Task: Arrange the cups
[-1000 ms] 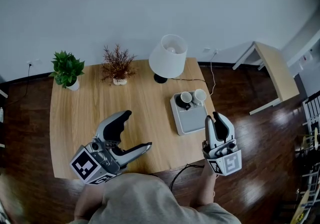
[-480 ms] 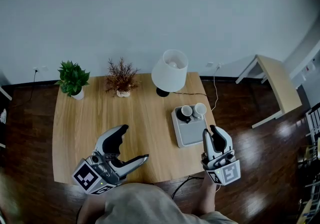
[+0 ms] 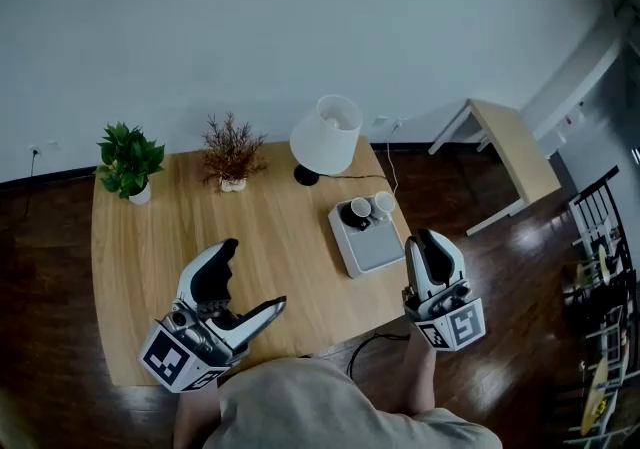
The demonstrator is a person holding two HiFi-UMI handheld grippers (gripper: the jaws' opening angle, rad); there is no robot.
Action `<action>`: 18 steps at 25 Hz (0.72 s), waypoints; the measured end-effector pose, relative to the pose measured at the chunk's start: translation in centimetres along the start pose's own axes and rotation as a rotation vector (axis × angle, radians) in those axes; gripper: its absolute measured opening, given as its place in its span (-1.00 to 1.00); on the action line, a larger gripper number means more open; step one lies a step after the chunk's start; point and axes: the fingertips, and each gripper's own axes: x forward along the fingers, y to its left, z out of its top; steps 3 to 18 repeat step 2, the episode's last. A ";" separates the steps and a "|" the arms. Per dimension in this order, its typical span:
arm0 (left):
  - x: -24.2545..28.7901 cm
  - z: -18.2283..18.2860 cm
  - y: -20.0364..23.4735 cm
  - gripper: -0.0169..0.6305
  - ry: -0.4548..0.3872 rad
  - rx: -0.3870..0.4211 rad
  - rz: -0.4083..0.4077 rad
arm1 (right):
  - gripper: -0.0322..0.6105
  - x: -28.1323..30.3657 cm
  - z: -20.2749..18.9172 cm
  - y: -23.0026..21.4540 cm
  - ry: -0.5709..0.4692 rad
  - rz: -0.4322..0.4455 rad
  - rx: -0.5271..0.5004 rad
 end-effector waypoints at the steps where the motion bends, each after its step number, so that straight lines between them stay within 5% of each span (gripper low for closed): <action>1: -0.9 0.8 0.7 0.21 -0.010 0.010 0.002 | -0.66 0.6 0.5 0.8 -0.006 -0.004 -0.002; 18: -1.9 1.6 1.4 0.21 -0.020 0.020 0.005 | -0.66 1.2 1.0 1.5 -0.011 -0.008 -0.003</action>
